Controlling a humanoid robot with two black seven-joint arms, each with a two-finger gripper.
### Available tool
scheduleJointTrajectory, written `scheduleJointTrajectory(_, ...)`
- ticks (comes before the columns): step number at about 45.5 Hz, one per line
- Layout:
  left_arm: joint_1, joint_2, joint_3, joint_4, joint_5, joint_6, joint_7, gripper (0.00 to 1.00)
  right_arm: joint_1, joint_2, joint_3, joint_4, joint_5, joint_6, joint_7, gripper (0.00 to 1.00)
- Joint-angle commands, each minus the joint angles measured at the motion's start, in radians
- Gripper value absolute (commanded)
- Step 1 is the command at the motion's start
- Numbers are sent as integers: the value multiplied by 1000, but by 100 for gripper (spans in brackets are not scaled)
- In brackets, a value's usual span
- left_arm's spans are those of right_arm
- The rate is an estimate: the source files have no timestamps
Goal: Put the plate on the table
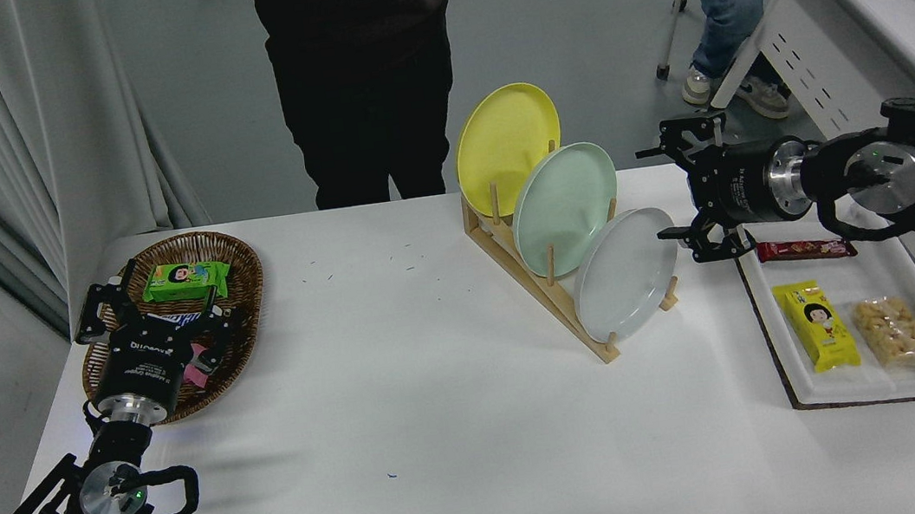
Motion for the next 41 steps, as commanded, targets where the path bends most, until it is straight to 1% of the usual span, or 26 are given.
scheduleJointTrajectory(1, 1, 0, 0, 0, 0, 0, 0, 98, 33, 63, -31, -55, -3, -16, -70, 100)
scheduleJointTrajectory(8, -1, 0, 0, 0, 0, 0, 0, 98, 35, 127, -31, -127, -3, -16, -105, 100)
scheduleJointTrajectory(20, 1, 0, 0, 0, 0, 0, 0, 98, 46, 187, -32, -175, -5, -13, -107, 100)
scheduleJointTrajectory(28, -1, 0, 0, 0, 1, 0, 0, 98, 46, 207, -41, -179, -54, -12, -105, 100)
scheduleJointTrajectory(34, -1, 0, 0, 0, 0, 0, 0, 98, 47, 227, -51, -181, -60, -10, -105, 100)
scheduleJointTrajectory(41, -1, 0, 0, 0, 0, 0, 0, 98, 47, 228, -44, -182, -60, 27, -105, 99)
